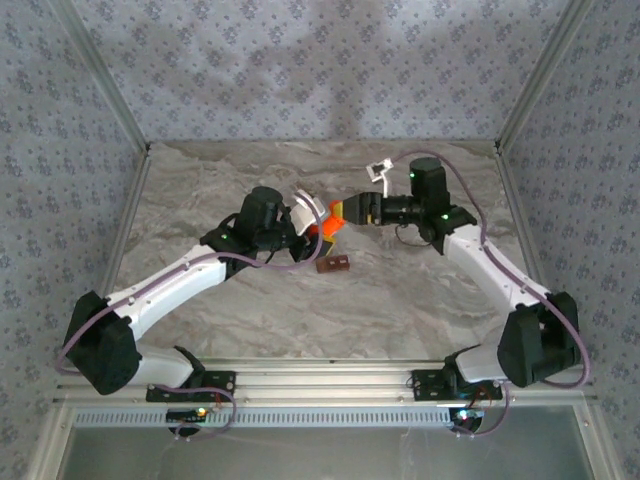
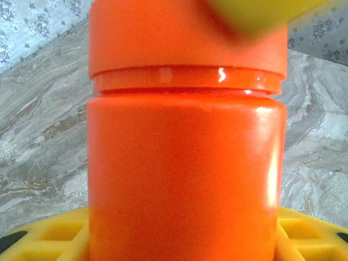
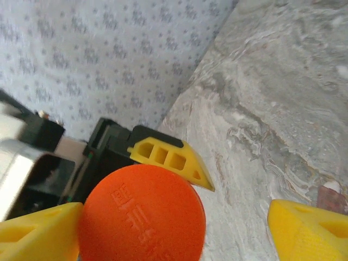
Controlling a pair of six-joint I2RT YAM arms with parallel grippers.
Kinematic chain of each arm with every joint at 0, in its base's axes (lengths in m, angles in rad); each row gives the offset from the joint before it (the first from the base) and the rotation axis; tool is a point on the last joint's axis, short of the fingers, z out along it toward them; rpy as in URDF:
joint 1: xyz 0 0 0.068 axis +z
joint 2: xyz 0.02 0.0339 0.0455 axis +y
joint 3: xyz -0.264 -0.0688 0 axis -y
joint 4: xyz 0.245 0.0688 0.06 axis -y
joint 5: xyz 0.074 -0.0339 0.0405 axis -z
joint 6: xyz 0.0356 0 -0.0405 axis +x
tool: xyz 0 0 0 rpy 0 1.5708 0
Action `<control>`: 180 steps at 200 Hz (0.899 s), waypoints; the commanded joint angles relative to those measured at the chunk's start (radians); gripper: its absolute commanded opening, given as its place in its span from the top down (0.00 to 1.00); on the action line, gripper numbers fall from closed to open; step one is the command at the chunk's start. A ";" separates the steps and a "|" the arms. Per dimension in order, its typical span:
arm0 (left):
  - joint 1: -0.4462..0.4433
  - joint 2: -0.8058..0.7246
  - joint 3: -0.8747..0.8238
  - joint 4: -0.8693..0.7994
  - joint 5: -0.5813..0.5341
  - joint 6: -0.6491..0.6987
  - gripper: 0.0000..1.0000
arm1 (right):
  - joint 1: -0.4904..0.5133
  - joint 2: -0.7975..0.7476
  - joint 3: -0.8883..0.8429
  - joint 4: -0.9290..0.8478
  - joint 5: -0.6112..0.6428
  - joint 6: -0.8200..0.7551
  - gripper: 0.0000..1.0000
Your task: Sort the pills into containers
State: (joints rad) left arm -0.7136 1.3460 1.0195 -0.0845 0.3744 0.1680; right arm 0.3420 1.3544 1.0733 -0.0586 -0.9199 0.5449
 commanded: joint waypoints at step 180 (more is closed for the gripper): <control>0.005 0.018 0.066 0.026 0.040 0.010 1.00 | 0.171 -0.059 0.111 -0.218 0.444 0.339 0.23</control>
State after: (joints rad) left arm -0.7090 1.3582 1.0412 -0.0959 0.3786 0.1741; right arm 0.4900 1.2797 1.1561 -0.2649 -0.4664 0.8948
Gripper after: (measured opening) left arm 0.544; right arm 0.783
